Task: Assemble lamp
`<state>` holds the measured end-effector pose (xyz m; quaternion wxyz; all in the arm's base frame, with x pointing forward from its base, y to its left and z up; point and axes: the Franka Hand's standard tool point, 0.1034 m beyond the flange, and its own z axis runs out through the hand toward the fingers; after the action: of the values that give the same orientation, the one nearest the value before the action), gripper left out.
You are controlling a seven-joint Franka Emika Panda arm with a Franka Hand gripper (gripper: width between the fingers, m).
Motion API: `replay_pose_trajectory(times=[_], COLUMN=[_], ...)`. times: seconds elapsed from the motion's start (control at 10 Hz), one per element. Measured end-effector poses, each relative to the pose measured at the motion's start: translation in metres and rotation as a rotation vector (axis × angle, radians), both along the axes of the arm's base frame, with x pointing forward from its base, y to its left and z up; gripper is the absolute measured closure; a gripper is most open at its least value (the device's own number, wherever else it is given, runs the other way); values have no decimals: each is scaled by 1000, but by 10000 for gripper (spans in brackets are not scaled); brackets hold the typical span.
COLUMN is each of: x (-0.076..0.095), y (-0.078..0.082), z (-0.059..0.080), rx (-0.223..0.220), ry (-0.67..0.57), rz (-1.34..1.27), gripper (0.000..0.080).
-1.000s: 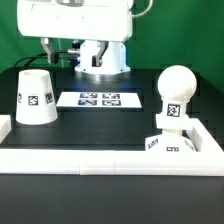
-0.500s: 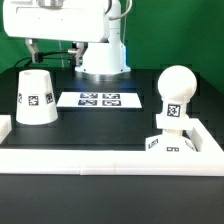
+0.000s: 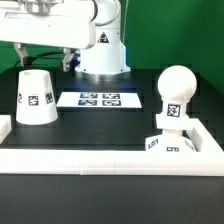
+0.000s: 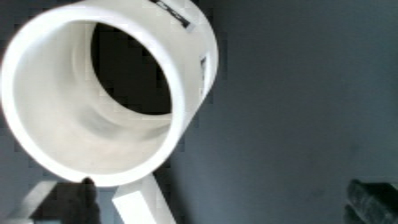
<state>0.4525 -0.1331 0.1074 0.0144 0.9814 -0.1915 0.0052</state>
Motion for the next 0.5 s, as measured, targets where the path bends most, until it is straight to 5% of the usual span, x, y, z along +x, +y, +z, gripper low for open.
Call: replay_pose_trajectory(times=[0.5], x=[-6], y=[2], z=[-18], rx=[-14], ry=[22], rz=[5], gripper=[101])
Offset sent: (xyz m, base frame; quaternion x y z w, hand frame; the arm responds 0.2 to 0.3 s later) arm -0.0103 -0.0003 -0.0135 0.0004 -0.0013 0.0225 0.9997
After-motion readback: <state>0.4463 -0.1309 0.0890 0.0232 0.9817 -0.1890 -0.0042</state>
